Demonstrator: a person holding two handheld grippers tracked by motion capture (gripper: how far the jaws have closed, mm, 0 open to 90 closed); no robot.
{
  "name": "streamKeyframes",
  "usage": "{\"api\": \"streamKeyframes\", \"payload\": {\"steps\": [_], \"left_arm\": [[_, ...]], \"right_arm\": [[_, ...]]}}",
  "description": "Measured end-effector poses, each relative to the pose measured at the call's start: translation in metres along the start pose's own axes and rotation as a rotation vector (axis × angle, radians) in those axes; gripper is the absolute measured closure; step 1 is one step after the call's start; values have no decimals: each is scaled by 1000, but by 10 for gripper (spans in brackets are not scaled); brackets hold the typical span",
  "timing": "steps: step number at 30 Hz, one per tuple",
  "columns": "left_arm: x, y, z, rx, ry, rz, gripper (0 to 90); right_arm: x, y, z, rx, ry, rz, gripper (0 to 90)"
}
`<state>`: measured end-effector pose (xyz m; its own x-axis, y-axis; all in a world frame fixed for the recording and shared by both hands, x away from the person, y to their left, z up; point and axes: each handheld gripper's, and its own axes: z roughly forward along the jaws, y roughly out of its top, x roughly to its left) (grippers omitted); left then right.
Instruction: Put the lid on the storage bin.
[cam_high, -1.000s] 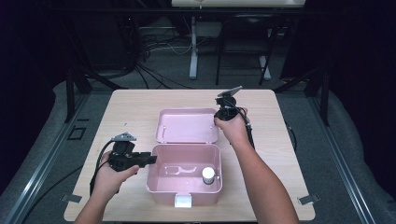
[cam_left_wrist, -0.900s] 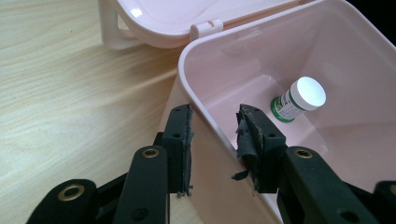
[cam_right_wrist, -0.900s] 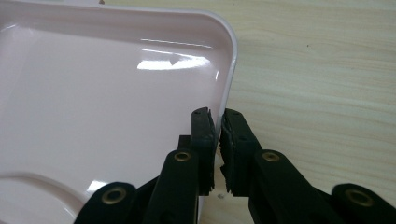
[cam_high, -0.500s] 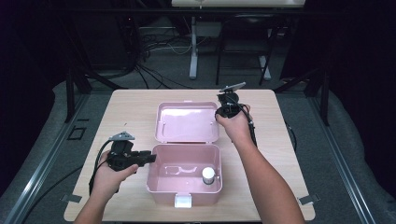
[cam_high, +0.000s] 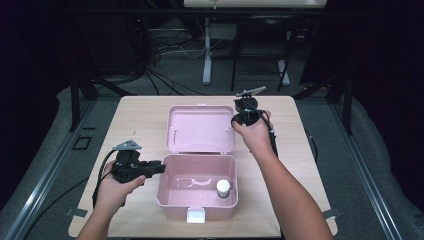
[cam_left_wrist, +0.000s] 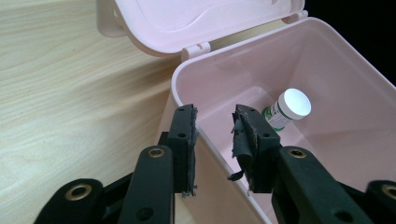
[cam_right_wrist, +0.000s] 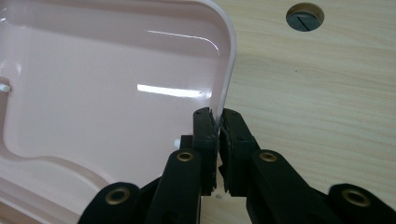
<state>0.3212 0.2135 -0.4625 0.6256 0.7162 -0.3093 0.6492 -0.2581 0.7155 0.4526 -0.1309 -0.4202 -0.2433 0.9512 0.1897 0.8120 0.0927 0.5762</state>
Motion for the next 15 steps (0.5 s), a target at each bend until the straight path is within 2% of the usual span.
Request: {"api": "streamKeyframes", "payload": {"steps": [4,7,15], "left_arm": [[-1,-1,2,14,-3,8,737],[-1,-1,3,23,16,18,759],[-1,-2,3,23,19,10,786]], "right_arm": [[0,-1,-6,-8,3,-8,857],[0,-2,-10,-15,8,-15,858],[2,-4,-16,-37,14,-25,860]]}}
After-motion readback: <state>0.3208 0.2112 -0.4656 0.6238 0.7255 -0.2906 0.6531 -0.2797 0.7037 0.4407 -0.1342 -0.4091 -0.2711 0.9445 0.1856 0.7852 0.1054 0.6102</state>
